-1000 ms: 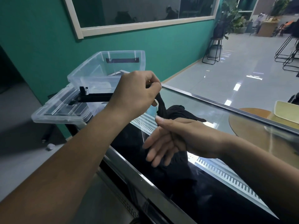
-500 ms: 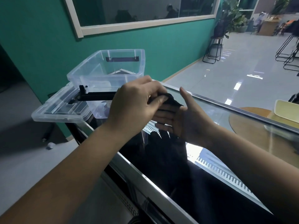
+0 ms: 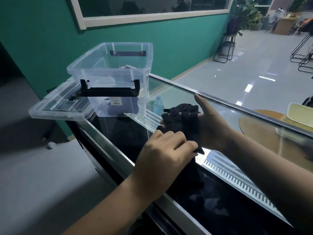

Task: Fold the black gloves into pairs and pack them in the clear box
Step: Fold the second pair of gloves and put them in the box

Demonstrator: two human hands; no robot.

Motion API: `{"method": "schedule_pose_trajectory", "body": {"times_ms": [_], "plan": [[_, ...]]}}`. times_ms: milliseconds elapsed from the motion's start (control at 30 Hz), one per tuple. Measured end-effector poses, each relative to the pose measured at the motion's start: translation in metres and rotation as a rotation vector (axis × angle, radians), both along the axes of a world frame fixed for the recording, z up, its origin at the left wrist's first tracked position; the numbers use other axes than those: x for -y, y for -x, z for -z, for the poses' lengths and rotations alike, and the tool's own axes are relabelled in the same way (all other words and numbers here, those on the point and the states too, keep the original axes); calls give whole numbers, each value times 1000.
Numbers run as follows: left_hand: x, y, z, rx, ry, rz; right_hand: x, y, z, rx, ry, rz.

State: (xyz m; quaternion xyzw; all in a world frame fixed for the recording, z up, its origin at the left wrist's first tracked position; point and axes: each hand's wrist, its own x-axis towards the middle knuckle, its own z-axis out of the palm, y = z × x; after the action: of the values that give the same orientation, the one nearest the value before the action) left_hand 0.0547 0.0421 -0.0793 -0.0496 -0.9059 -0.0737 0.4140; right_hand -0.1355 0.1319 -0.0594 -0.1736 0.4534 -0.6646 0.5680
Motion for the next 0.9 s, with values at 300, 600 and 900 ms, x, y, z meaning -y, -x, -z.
{"method": "schedule_pose_trajectory", "body": {"times_ms": [300, 600, 900], "plan": [[-22, -17, 23, 140, -64, -34, 2, 7, 17, -19, -5, -92], [-29, -26, 30, 238, -132, -3, 3, 13, 22, -65, -38, -85], [-32, -28, 38, 239, -284, 35, 4, 15, 23, -72, -65, -107]]}}
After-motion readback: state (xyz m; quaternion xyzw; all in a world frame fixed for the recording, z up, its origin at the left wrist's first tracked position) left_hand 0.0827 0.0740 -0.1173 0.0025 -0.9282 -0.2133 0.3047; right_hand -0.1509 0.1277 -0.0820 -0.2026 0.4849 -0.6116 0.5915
